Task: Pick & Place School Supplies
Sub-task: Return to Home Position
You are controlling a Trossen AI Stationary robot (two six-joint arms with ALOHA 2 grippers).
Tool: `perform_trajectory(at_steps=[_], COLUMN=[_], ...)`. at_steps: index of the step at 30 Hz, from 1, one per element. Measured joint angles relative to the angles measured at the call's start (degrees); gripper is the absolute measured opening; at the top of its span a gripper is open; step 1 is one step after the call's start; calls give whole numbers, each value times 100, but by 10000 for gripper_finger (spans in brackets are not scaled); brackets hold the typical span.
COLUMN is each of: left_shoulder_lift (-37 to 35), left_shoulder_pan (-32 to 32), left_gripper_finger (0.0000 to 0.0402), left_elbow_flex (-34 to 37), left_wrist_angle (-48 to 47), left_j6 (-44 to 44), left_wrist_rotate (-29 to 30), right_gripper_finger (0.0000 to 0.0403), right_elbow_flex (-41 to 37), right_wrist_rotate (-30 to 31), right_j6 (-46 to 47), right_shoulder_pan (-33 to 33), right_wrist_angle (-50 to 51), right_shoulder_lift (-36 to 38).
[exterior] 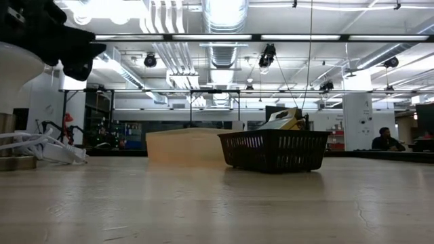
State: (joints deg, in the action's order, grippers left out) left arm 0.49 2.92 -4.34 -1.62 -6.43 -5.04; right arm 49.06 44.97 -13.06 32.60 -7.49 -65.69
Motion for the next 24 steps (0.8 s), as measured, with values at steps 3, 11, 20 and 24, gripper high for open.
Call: perform_trajectory(at_steps=[3, 11, 20, 24], left_shoulder_lift=[0, 0, 7, 9], left_shoulder_pan=[0, -2, 0, -1], left_gripper_finger=[159, 159, 159, 159], left_elbow_flex=[-22, -44, -2, 8], left_wrist_angle=[183, 261, 225, -43], left_j6=[57, 220, 392, 430], left_wrist_rotate=[26, 1091, 2260, 2355], right_gripper_finger=[169, 169, 169, 169], right_elbow_flex=[0, 0, 0, 0], right_wrist_rotate=[0, 0, 0, 0], right_j6=[0, 0, 0, 0], right_shoulder_pan=[0, 0, 0, 0], right_wrist_angle=[0, 0, 0, 0], right_shoulder_lift=[0, 0, 0, 0])
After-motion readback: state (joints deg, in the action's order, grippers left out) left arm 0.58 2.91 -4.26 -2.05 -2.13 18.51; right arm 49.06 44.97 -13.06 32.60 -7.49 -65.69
